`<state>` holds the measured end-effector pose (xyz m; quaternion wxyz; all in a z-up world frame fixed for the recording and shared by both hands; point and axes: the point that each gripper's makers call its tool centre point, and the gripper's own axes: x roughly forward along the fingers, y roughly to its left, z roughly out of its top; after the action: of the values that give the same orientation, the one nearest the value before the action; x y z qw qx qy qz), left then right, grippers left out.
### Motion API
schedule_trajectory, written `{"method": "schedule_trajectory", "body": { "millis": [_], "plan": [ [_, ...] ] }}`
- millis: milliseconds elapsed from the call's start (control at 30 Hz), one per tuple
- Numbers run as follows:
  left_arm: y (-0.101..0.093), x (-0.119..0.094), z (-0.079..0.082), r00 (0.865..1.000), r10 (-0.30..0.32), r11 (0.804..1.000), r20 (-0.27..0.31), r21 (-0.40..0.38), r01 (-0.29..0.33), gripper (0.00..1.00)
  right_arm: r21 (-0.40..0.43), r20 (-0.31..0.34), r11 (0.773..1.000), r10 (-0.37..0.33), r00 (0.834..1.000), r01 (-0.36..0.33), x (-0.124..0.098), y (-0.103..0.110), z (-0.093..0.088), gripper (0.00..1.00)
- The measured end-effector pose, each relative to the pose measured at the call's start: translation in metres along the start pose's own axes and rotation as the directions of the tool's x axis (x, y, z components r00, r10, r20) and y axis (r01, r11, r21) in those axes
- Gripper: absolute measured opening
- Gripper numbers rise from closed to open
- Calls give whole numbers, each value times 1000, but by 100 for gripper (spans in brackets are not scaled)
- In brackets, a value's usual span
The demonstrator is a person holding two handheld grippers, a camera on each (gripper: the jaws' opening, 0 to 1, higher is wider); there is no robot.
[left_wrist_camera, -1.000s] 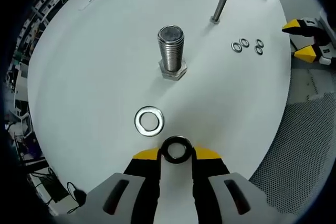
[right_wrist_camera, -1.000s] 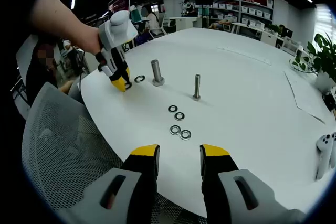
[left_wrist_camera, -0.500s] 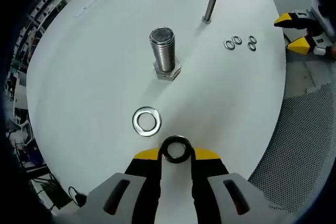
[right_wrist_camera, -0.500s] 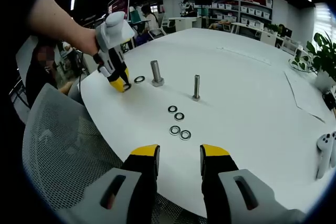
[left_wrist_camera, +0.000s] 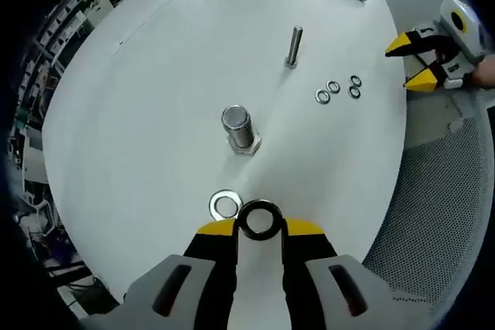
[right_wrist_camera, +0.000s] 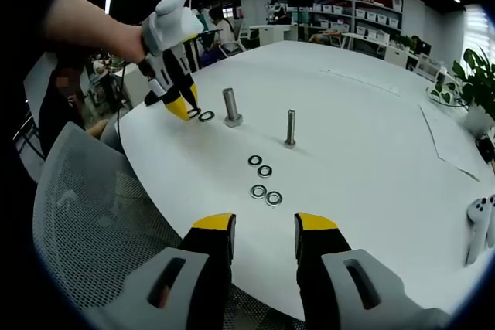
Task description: Place the washer onto the threaded stud by aligning its center hole with the stud, sliding it down to the base, and recovering from edge contact or off-axis alignment until the washer reaches the visible bottom stop.
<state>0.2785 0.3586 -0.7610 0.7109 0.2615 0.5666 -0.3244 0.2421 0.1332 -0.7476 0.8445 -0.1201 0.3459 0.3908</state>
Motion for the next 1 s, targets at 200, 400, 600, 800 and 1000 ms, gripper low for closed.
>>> {"method": "schedule_trajectory", "body": {
  "millis": [200,400,600,800,1000],
  "plan": [
    [6,-9,13,1000,-4,1000,16,12,4,19,2,1,1000,-1,1000,1,0,0,0,33],
    [10,-22,37,998,-10,1000,56,21,9,19,2,-2,1000,0,1000,0,0,0,-1,33],
    [12,-25,56,996,-12,1000,89,23,10,19,-1,-1,1000,-2,1000,2,0,0,0,33],
    [9,-22,68,996,-15,998,91,56,10,19,3,-1,1000,-3,1000,3,0,0,0,33],
    [12,-18,73,997,-15,997,76,78,9,19,7,4,1000,-7,1000,7,-1,-1,1,33]
  ]
}}
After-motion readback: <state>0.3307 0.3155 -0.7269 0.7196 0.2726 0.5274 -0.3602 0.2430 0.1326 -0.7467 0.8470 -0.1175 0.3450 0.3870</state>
